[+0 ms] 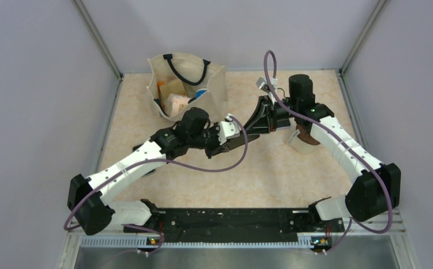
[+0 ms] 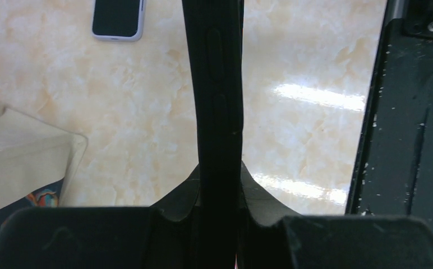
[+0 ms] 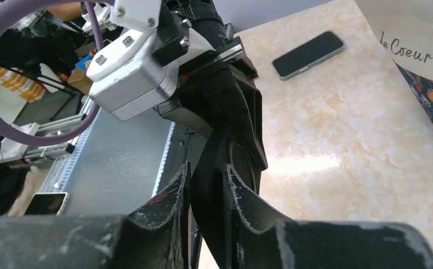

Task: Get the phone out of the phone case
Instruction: Remove the phone case from the phone.

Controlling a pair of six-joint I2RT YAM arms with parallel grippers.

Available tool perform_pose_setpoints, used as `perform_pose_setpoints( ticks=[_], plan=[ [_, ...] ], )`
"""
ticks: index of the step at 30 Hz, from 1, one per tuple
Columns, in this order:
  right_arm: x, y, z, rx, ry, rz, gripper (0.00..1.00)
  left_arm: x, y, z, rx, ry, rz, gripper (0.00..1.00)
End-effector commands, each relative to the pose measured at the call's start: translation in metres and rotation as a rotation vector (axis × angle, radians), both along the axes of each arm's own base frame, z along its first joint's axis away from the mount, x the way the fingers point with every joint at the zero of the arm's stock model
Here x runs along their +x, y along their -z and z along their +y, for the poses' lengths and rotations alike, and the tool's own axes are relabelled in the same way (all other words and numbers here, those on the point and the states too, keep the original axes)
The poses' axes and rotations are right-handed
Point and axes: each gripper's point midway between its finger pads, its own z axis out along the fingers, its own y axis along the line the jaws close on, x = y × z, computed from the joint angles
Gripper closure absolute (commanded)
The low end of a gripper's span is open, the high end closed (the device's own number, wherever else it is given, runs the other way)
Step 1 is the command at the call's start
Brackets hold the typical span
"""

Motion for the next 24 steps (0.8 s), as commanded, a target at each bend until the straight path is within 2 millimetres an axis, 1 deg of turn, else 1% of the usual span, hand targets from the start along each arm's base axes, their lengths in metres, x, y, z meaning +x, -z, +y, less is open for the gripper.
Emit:
perform_pose_setpoints(
  ticks=[1,9,16,24],
  plan=[
    [0.003,0.001,0.006,-0.009,0.000,0.059,1.00,0.016,-0.009,0.003,0.061,-0.003,-0.226,1.00],
    [0.012,0.015,0.011,-0.019,-0.009,0.146,1.00,0.018,-0.007,0.004,0.113,-0.019,-0.288,1.00],
    [0.018,0.023,0.013,-0.031,-0.011,0.191,1.00,0.016,-0.005,0.002,0.144,-0.021,-0.334,1.00],
    [0.023,0.032,0.016,-0.041,-0.016,0.227,1.00,0.018,-0.002,0.004,0.184,-0.031,-0.400,1.00]
  ],
)
